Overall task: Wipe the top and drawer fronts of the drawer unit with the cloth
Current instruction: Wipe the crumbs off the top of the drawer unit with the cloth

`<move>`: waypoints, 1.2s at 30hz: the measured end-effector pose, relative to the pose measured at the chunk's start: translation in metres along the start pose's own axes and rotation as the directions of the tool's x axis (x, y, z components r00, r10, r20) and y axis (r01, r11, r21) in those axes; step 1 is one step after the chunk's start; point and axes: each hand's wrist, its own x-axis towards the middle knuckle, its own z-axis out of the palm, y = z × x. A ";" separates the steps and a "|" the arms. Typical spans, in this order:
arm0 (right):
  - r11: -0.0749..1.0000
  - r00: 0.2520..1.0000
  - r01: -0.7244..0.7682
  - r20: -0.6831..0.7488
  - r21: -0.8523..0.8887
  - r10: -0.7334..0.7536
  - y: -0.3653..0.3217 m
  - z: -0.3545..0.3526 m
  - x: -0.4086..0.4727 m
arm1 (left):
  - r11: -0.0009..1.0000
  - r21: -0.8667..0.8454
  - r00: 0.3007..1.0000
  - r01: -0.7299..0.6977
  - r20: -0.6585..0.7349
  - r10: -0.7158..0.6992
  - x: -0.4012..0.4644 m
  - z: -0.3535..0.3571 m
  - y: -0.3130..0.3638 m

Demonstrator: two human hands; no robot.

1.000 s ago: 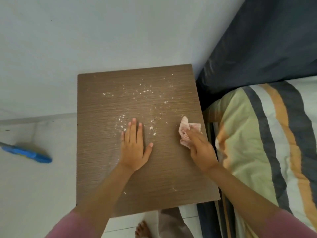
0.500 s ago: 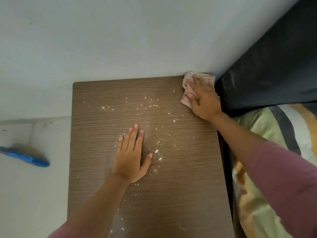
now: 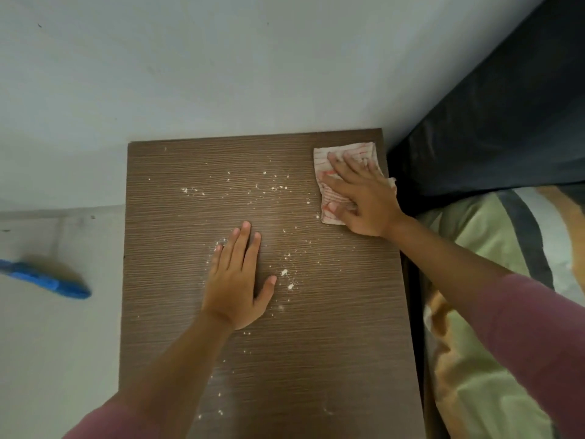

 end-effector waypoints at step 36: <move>0.993 0.995 0.046 -0.096 0.107 -0.035 -0.125 0.079 -0.240 | 0.994 -0.073 0.989 -0.084 -0.126 0.074 -0.157 0.063 0.065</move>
